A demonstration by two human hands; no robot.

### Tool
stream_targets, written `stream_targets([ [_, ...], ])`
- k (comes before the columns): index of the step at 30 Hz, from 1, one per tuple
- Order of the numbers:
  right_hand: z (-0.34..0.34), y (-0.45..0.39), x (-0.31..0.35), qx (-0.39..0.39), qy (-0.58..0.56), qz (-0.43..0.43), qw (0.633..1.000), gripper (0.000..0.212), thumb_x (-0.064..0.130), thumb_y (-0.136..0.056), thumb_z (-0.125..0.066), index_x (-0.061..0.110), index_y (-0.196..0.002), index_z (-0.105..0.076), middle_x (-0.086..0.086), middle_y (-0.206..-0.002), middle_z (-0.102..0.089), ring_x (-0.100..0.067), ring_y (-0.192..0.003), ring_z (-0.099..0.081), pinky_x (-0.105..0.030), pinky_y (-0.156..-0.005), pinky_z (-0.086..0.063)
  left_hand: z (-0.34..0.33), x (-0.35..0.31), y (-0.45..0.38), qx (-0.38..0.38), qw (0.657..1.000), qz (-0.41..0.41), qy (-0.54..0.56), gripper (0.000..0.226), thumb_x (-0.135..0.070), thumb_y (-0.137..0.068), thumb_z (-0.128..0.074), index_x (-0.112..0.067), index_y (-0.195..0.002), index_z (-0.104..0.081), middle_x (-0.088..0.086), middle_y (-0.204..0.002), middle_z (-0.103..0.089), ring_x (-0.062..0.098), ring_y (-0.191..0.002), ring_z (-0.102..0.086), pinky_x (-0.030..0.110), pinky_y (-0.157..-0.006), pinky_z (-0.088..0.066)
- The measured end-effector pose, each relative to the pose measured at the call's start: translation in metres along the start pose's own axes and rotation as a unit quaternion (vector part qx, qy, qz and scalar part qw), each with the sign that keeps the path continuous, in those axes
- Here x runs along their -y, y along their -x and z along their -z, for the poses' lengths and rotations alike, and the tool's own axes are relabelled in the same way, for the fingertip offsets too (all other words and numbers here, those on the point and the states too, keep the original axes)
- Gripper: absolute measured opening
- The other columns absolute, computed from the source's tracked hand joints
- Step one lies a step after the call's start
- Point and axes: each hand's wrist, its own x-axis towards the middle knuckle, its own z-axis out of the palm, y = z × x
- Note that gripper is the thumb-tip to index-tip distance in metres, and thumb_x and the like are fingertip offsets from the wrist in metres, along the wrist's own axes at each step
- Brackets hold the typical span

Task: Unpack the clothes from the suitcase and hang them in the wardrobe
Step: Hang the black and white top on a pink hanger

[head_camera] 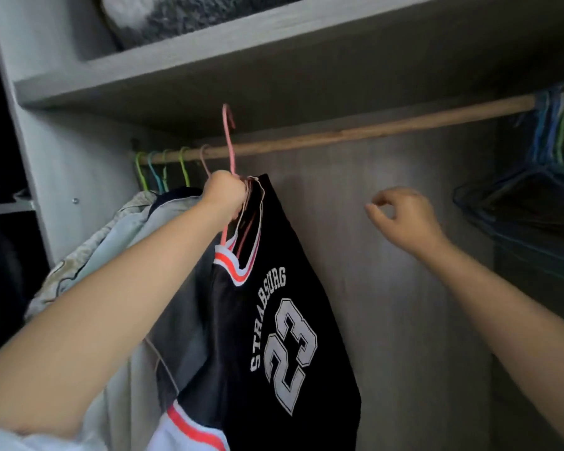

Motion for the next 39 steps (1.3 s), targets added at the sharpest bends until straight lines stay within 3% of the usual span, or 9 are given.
stream_targets([
  [2,-0.011,-0.024,0.006,0.006,0.037,0.037,0.999,0.061,0.041,-0.072,-0.039,-0.003,-0.107,-0.063,-0.023,-0.114,-0.061,-0.037,-0.111,-0.053,-0.036,-0.093,-0.037,0.003,0.001,-0.02,-0.027,1.0,0.007,-0.009,0.032,-0.01,-0.096,-0.036,0.005,-0.119,-0.053,0.023,-0.085,-0.059,0.037,-0.072,-0.058,0.034,-0.056,-0.046],
  [4,-0.017,-0.045,0.015,-0.006,0.073,0.058,0.996,0.062,0.04,-0.073,-0.043,-0.001,-0.118,-0.058,-0.022,-0.13,-0.051,-0.038,-0.124,-0.043,-0.043,-0.101,-0.034,0.007,0.004,-0.037,-0.035,0.995,-0.019,-0.087,0.031,-0.008,-0.094,-0.041,0.008,-0.116,-0.055,0.03,-0.109,-0.06,0.045,-0.099,-0.059,0.041,-0.067,-0.05],
  [7,-0.024,-0.071,0.029,0.026,0.124,0.062,0.99,0.062,0.029,-0.086,-0.053,0.011,-0.141,-0.032,-0.007,-0.153,-0.019,-0.026,-0.142,-0.013,-0.043,-0.113,-0.014,0.015,0.006,-0.055,-0.047,0.979,-0.06,-0.19,0.03,-0.009,-0.092,-0.045,0.007,-0.113,-0.059,0.027,-0.115,-0.06,0.039,-0.106,-0.058,0.042,-0.087,-0.048],
  [12,-0.037,-0.1,0.04,0.071,0.173,0.05,0.981,0.063,0.025,-0.094,-0.04,0.019,-0.147,-0.008,0.0,-0.156,0.001,-0.021,-0.144,0.006,-0.047,-0.113,0.01,0.013,0.002,-0.076,-0.039,0.952,-0.063,-0.297,0.03,-0.01,-0.093,-0.044,0.003,-0.117,-0.056,0.023,-0.121,-0.057,0.035,-0.113,-0.055,0.036,-0.093,-0.044],
  [18,-0.043,-0.105,0.034,0.088,0.242,0.062,0.964,0.068,0.024,-0.095,-0.037,0.018,-0.147,0.006,0.0,-0.155,0.011,-0.022,-0.143,0.014,-0.048,-0.11,0.018,-0.005,0.031,-0.085,0.009,0.901,-0.063,-0.429,0.031,-0.005,-0.093,-0.039,0.006,-0.118,-0.053,0.021,-0.125,-0.056,0.033,-0.117,-0.053,0.032,-0.093,-0.043],
  [26,-0.038,-0.108,0.039,0.132,0.265,0.047,0.954,0.071,0.021,-0.094,-0.036,0.018,-0.146,0.013,0.0,-0.154,0.018,-0.022,-0.142,0.019,-0.049,-0.109,0.019,-0.002,0.031,-0.076,0.029,0.842,-0.117,-0.526,0.031,-0.016,-0.096,-0.041,0.0,-0.12,-0.052,0.018,-0.122,-0.058,0.031,-0.112,-0.056,0.033,-0.085,-0.045],
  [32,-0.034,-0.102,0.043,0.14,0.246,0.043,0.958,0.072,0.011,-0.089,-0.035,0.016,-0.147,0.008,-0.002,-0.155,0.013,-0.023,-0.142,0.016,-0.049,-0.111,0.014,0.039,0.041,-0.05,-0.039,0.819,-0.172,-0.546,0.036,-0.034,-0.095,-0.041,-0.004,-0.114,-0.049,0.022,-0.117,-0.058,0.037,-0.109,-0.055,0.036,-0.081,-0.045],
  [36,-0.048,-0.075,0.057,0.183,0.152,0.049,0.97,0.071,0.012,-0.089,-0.046,0.014,-0.148,-0.007,-0.006,-0.156,0.011,-0.025,-0.144,0.007,-0.05,-0.114,-0.003,0.088,0.046,-0.006,-0.064,0.793,-0.159,-0.585,0.037,-0.033,-0.094,-0.042,-0.009,-0.122,-0.05,0.021,-0.123,-0.055,0.038,-0.113,-0.052,0.038,-0.086,-0.044],
  [39,-0.073,-0.029,0.082,0.185,0.008,0.137,0.973,0.057,0.018,-0.085,-0.042,0.006,-0.14,-0.034,-0.013,-0.153,-0.02,-0.03,-0.141,-0.018,-0.045,-0.114,-0.017,0.122,0.055,0.039,-0.077,0.761,-0.122,-0.632,0.036,-0.028,-0.095,-0.038,-0.012,-0.126,-0.05,0.02,-0.125,-0.054,0.037,-0.114,-0.051,0.037,-0.083,-0.042],
])
